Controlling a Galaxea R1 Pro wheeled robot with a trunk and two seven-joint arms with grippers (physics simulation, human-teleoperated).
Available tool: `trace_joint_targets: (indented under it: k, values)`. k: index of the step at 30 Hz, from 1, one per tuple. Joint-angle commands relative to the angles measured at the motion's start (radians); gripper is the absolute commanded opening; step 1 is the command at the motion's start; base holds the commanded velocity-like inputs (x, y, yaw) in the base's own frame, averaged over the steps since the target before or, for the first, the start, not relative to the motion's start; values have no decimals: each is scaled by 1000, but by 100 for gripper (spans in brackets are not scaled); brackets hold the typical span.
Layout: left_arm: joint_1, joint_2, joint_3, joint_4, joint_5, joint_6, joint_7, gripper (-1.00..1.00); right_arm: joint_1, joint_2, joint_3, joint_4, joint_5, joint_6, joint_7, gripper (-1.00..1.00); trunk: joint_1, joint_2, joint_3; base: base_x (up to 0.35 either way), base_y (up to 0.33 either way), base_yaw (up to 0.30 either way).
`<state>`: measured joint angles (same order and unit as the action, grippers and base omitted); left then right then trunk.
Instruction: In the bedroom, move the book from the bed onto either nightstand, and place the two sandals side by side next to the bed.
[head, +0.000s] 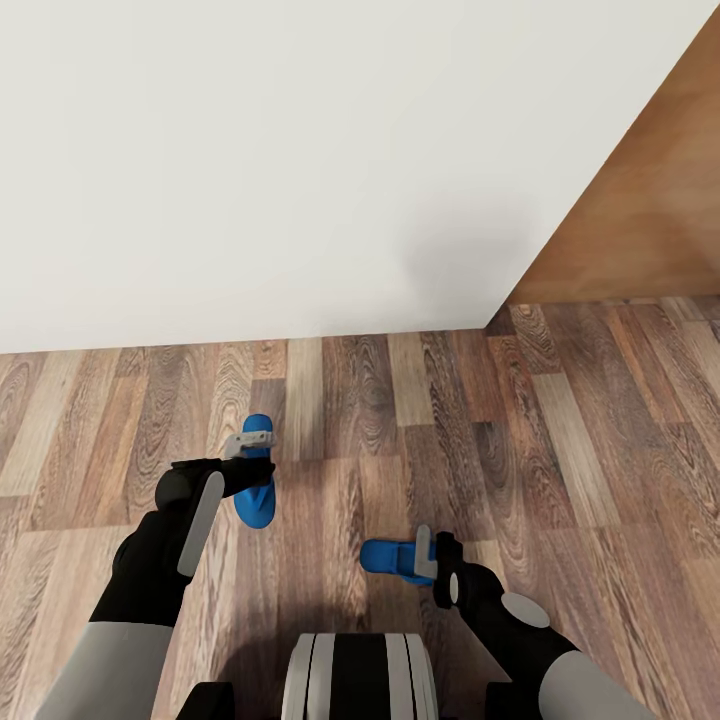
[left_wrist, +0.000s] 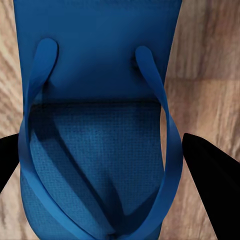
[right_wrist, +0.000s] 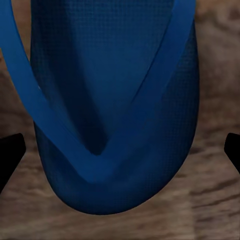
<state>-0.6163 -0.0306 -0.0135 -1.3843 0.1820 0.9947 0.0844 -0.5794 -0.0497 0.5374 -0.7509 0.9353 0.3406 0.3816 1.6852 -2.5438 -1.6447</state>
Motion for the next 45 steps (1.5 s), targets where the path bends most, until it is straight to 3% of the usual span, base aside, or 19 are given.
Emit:
trace_joint_targets:
  k: [1, 27, 36, 45]
  values:
    - [0, 0, 0, -1, 10, 4, 9, -100, 0, -1, 4, -2, 10, 5, 6, 100, 0, 0, -1, 0, 0, 0]
    - [3, 0, 0, -28, 10, 5, 8, -100, 0, 1, 12, -1, 10, 5, 6, 100, 0, 0, -4, 27, 0, 0]
    - [3, 0, 0, -28, 10, 4, 8, -100, 0, 1, 12, -1, 10, 5, 6, 100, 4, -3, -39, 0, 0, 0]
    - [3, 0, 0, -28, 10, 5, 8, -100, 0, 1, 12, -2, 10, 5, 6, 100, 4, -3, -39, 0, 0, 0]
